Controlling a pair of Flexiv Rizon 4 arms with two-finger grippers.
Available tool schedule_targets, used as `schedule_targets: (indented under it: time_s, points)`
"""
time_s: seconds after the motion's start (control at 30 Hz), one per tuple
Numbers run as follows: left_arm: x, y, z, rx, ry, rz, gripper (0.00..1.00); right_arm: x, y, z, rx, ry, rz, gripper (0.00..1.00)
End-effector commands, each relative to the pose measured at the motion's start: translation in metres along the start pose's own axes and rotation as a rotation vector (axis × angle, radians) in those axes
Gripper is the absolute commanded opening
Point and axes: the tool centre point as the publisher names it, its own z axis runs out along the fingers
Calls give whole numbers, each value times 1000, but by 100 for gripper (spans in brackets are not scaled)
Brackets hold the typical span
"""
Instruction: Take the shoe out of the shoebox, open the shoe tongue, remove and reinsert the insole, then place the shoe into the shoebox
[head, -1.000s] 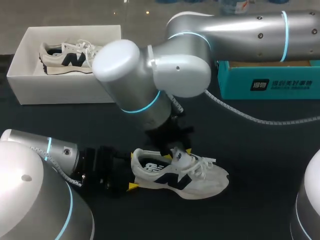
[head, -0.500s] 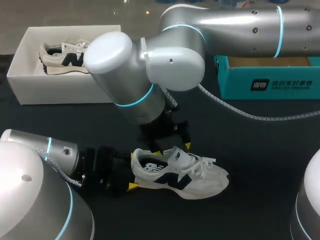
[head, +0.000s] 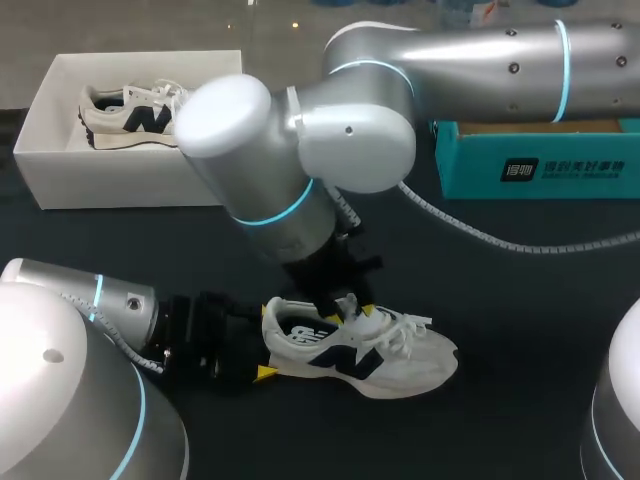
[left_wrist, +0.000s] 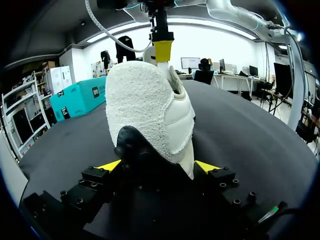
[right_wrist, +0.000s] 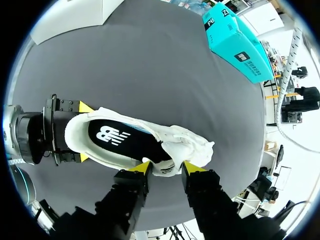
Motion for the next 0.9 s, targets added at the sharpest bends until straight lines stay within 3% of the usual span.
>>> schedule_targets:
  time_s: [0.03, 0.07, 0.13, 0.2, 0.4, 0.53, 0.57, 0.9]
  points:
    - [1, 2, 2, -4, 1, 0, 0, -4, -5, 4, -3, 20, 597, 42]
    - [1, 2, 2, -4, 1, 0, 0, -4, -5, 3, -5, 25, 598, 48]
    - [1, 2, 2, -4, 1, 0, 0, 0, -4, 0, -13, 37, 600, 79]
    - [1, 2, 2, -4, 1, 0, 0, 5, -3, -2, -20, 40, 600, 100]
    - [1, 2, 2, -4, 1, 0, 0, 10, 0, -3, -34, 51, 633, 100]
    - [1, 2, 2, -4, 1, 0, 0, 8, 4, -4, -28, 126, 625, 100]
    - [1, 2, 2, -4, 1, 0, 0, 7, 6, -5, -59, 138, 575, 100]
    - [1, 2, 2, -4, 1, 0, 0, 7, 6, -5, -59, 138, 575, 100]
